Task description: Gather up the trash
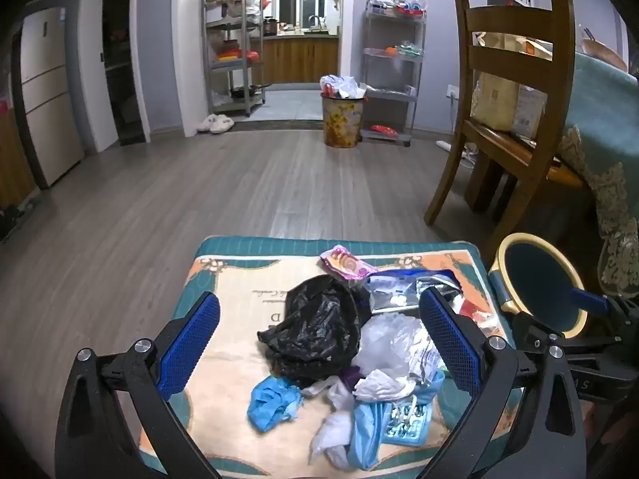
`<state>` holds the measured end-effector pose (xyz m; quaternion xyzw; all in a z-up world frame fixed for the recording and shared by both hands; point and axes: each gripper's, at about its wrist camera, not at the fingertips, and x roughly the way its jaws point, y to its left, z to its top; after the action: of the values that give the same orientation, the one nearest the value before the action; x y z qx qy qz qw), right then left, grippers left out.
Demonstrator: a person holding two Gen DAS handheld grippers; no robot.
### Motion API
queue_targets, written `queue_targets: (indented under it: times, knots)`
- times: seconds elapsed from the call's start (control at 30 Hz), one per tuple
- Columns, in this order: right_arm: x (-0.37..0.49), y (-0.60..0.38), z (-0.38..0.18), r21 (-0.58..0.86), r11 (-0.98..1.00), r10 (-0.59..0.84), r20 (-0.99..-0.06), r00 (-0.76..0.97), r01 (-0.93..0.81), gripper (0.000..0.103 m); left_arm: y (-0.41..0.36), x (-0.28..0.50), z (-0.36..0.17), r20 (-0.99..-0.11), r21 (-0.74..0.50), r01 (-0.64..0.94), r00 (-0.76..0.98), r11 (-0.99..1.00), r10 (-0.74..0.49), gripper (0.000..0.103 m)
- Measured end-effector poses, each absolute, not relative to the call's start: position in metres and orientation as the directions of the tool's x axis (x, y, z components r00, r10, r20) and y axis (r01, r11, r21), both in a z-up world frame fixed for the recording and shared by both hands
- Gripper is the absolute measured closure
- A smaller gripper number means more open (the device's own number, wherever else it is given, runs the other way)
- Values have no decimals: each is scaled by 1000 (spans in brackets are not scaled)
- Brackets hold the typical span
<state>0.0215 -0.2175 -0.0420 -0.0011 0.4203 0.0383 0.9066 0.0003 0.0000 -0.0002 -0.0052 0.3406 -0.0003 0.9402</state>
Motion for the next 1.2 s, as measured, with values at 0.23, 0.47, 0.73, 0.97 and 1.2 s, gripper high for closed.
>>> queue_targets:
  times: [0.23,0.47,0.73,0.97,1.2]
  knots:
    - [21,-218,-42,20,998,59,-763,643,-67,6,1,0,0,-641,-7,-3,768,1000,-2,4]
    - [21,-220,-40,19,998,54,-763,644,-62,6,4,-1,-3,-644,0,-5,765,1000,4,4]
    - [21,-219,-41,18,998,54,-762,646,-62,6,6,0,-10,-646,6,-8,764,1000,10,4]
    - [21,-220,-41,20,998,55,-761,646,-61,6,8,0,-10,-647,7,-11,763,1000,13,4]
    - [21,-220,-42,21,998,55,-762,645,-61,6,7,0,-12,-647,10,-10,762,1000,14,4]
